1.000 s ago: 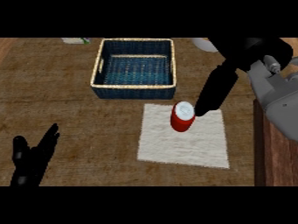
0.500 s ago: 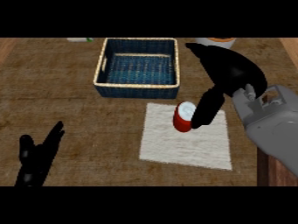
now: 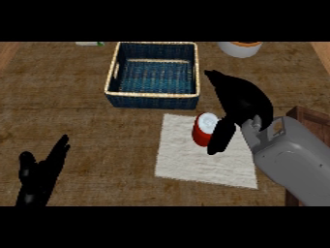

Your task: Pick the can from the placemat and place it in the basket

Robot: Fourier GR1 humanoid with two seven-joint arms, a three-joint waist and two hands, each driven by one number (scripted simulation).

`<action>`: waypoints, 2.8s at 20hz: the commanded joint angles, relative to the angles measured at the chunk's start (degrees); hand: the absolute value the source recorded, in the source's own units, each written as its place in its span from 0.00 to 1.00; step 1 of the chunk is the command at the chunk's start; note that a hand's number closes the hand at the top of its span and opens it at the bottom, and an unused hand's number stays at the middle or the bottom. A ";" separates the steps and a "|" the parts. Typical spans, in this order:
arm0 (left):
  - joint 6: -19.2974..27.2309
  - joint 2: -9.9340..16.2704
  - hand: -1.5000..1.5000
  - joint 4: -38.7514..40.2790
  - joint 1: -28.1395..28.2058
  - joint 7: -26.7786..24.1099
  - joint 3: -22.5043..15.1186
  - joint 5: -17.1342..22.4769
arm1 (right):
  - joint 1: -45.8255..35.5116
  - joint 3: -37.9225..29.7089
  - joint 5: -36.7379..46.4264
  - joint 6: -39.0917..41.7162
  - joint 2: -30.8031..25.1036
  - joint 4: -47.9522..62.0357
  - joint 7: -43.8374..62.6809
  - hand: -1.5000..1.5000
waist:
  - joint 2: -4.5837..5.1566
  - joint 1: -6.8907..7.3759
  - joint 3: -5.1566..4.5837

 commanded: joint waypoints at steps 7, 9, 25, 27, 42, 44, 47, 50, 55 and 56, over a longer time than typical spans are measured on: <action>-2.73 1.39 0.50 -2.20 2.91 4.92 1.68 1.10 | 7.10 -0.02 7.45 -0.68 2.64 0.93 0.57 0.00 | 0.39 0.58 -0.53; -1.76 -2.73 0.50 3.83 -0.34 1.87 0.51 -0.81 | 5.82 0.21 10.61 -1.91 4.85 4.46 0.04 0.00 | 0.52 0.34 -0.57; -3.89 -2.62 0.50 0.72 0.89 4.15 3.39 -3.21 | 8.25 -2.78 18.86 -0.20 14.17 13.96 -3.60 0.00 | 0.51 0.68 -0.56; -2.06 -4.79 0.50 -2.08 3.86 4.81 0.64 -4.65 | 9.36 -2.34 18.29 1.89 13.04 13.82 -3.94 0.00 | 0.44 0.73 -0.54; -6.63 -3.85 0.50 1.02 0.69 6.61 6.99 -4.14 | 10.43 -6.96 25.60 0.34 17.29 19.44 -10.30 0.00 | 0.47 0.51 -0.55; -6.03 -7.07 0.50 6.72 -2.12 3.42 5.37 -6.32 | 10.29 -7.14 27.21 -2.48 18.28 25.02 -13.82 0.00 | 0.63 0.42 -0.57; -5.67 -5.40 0.50 -2.38 3.60 6.28 5.83 -6.17 | 12.82 -5.90 28.90 -0.65 17.38 21.05 -14.29 1.00 | 0.45 0.61 -0.53; -6.59 -6.49 0.50 3.52 2.60 2.18 6.07 -6.80 | 10.60 -4.14 31.63 -0.25 14.91 24.02 -18.58 1.00 | 0.60 0.73 -0.56; -5.24 -7.90 0.50 3.09 -0.55 6.17 5.62 -8.29 | 9.88 -5.22 33.95 -1.05 15.37 26.24 -22.05 1.00 | 0.57 0.46 -0.54; -4.76 -7.30 0.50 2.63 -1.64 7.56 7.20 -7.94 | 13.75 -3.60 34.37 1.41 15.19 19.32 -18.47 1.00 | 0.41 0.03 -0.55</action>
